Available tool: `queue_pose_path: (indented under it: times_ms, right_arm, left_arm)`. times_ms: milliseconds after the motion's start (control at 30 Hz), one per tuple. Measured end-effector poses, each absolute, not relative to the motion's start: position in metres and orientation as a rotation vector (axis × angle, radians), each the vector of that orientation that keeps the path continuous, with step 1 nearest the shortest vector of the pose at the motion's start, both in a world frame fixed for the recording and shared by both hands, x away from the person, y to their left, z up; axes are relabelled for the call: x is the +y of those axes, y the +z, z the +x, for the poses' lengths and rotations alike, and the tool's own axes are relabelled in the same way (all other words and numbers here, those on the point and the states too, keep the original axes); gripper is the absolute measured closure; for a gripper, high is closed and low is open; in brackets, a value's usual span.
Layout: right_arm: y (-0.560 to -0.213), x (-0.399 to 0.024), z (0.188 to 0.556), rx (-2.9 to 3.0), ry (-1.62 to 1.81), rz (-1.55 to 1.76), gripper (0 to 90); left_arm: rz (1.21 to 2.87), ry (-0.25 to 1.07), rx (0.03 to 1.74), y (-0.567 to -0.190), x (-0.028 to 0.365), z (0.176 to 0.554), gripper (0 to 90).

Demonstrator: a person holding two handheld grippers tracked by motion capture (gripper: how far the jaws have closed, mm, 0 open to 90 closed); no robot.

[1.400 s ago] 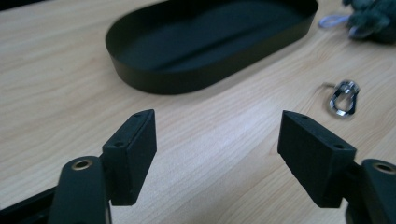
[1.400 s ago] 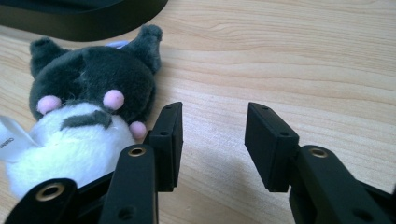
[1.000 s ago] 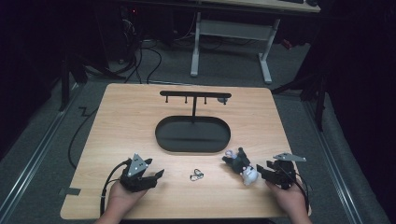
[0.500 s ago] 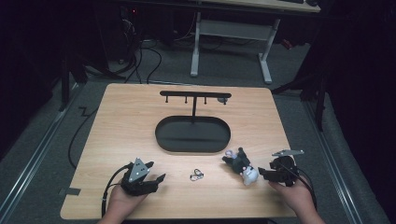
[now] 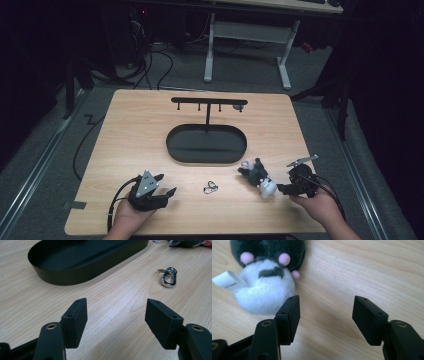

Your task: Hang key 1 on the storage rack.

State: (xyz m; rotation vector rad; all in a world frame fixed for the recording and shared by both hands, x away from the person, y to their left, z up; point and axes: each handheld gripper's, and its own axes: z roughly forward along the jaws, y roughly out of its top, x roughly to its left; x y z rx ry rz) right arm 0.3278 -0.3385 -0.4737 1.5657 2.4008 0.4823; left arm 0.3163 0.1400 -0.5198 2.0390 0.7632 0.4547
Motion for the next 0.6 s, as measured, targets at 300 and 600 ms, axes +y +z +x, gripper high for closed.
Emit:
queue_pose_path:
  times_ms: [300, 600]
  right_arm:
    - [-0.473, -0.336, 0.324, 2.480, 0.388, 1.568, 37.4]
    - [-0.468, -0.326, 0.312, 2.524, 0.388, 1.554, 35.0]
  left_arm:
    - [2.044, 0.461, 0.753, -0.519, 0.139, 0.316, 35.2]
    - [2.046, 0.454, 0.754, -0.520, 0.140, 0.316, 35.2]
